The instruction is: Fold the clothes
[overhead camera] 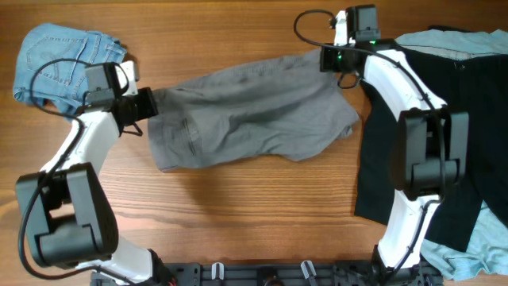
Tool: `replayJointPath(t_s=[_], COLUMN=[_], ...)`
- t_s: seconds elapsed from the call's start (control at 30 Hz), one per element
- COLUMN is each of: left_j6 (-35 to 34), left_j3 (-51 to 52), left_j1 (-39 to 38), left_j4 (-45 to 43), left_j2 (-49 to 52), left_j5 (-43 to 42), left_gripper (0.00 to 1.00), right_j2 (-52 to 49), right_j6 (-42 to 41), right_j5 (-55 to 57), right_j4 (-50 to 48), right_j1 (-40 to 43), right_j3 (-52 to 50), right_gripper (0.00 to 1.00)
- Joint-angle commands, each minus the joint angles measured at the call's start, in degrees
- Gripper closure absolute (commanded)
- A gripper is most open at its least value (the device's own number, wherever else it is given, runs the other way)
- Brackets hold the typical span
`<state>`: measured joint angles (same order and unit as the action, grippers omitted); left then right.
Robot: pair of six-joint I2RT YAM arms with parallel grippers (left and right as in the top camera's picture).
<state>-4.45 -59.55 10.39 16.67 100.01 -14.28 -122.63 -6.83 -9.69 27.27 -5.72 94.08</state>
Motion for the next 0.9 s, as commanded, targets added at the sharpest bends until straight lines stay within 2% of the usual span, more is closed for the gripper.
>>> replayJointPath(t_s=[0.0,0.33,0.37,0.4,0.43,0.47,0.57,0.6,0.63,0.67,0.7,0.73,0.8,0.87], left_j6=[-4.72,-6.27,-6.54,-6.54,-6.54,-6.51,-6.49,-6.49,-6.49,-6.49,-6.27,-6.25,-6.27,-6.27], left_j3=[-0.59,-0.59,-0.59,-0.59,-0.59,-0.59,-0.59,-0.59,-0.59,-0.59,-0.57,-0.57,-0.39,-0.35], left_j1=[2.16,2.23,2.23,2.23,2.23,2.23,2.99,3.28,3.43,3.50,3.41,3.26,3.21,3.10], left_j4=[-1.03,-2.01,-1.99,-1.90,-1.40,-0.63,3.23,4.70,6.34,8.33,10.16,11.43,12.81,12.76], left_j2=[-2.34,-2.29,-2.29,-2.29,-2.29,-2.32,-2.36,-2.36,-2.36,-2.36,-2.34,-2.27,-1.90,-0.70], left_j5=[-1.77,-0.39,0.20,0.20,0.17,0.20,0.17,0.15,-0.07,-0.07,-0.04,0.02,-0.07,-0.26], left_gripper=[0.96,0.96,0.96,0.87,0.58,0.30,0.28,0.27,0.27,0.27,0.27,0.28,0.27,0.23], right_j2=[4.26,3.45,3.21,3.15,3.15,3.17,4.24,4.83,5.38,5.77,5.86,5.84,4.87,3.78], right_j6=[-5.66,-5.20,-5.18,-5.20,-5.20,-5.16,-5.11,-5.07,-4.63,-3.82,-3.80,-4.09,-7.19,-8.57], right_j5=[-1.14,0.72,1.81,2.69,3.96,4.48,1.68,-0.74,-3.80,-7.02,-10.34,-11.56,-7.89,-4.61], right_j4=[-3.80,-11.69,-12.39,-12.55,-11.98,-10.95,-4.81,-1.42,2.43,6.23,11.39,15.72,22.75,24.68], right_j1=[2.01,2.21,2.21,2.21,2.23,2.27,2.89,3.02,3.04,3.02,2.99,2.89,2.36,1.81], right_j3=[0.09,0.07,0.07,0.07,0.07,0.07,0.09,0.09,0.09,0.09,0.07,0.02,-1.31,-3.69], right_gripper=[0.96,0.95,0.71,0.36,0.03,0.00,0.01,0.05,0.16,0.36,0.52,0.58,0.36,0.29])
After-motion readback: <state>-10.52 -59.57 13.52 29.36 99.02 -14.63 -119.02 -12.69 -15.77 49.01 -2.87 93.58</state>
